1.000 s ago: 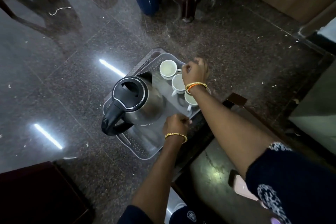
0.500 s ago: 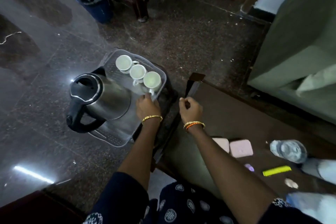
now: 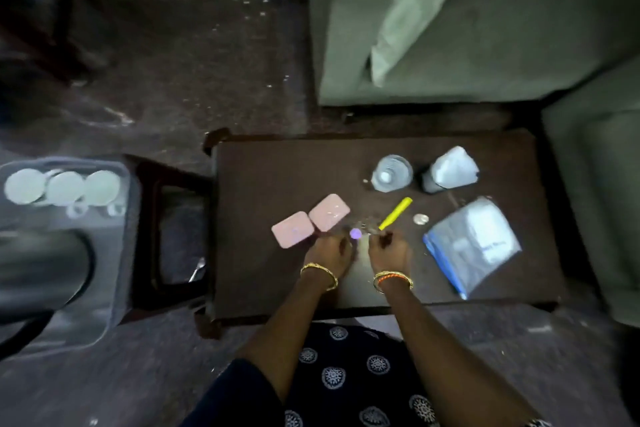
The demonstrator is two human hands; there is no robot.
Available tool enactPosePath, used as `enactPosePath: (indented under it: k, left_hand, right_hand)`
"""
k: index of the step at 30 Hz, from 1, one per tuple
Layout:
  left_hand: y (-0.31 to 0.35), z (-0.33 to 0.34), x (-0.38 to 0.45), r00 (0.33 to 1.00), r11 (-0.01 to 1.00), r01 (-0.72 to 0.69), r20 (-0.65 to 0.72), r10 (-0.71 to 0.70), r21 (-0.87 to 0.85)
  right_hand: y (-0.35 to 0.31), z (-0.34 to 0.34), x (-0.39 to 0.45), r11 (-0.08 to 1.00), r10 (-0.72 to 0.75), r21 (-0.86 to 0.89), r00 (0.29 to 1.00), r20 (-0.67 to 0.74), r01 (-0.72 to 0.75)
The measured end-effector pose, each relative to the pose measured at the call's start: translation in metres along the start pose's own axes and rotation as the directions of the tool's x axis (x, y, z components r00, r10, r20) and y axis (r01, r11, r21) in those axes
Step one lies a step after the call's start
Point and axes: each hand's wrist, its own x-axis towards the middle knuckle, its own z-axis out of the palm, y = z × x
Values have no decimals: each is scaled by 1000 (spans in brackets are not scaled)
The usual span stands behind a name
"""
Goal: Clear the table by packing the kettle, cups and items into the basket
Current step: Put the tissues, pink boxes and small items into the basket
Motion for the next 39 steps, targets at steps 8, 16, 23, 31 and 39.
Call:
enactPosePath:
  k: [8, 16, 23, 31, 39]
  left_hand:
    - [92, 88, 50, 966, 990, -111, 244, 86, 89]
    - [143, 177, 128, 929, 936, -210, 356, 100, 284]
    - [175, 216, 175, 956, 931, -184, 278, 95, 316]
    - [208, 202, 189, 972, 975, 59, 210, -105, 213]
    - [228, 124, 145, 955, 913, 149, 295, -33, -380]
  right_hand:
    - [122, -88, 74, 837, 546, 61, 825, -145, -544]
    - [203, -108, 142, 667, 742, 290, 643, -187, -686]
    - [232, -109, 182, 598, 764, 427, 643, -50, -678]
    - [218, -136, 176, 585, 729, 519, 684, 0, -624]
    - [162, -188, 132, 488, 491, 777, 861, 133, -398]
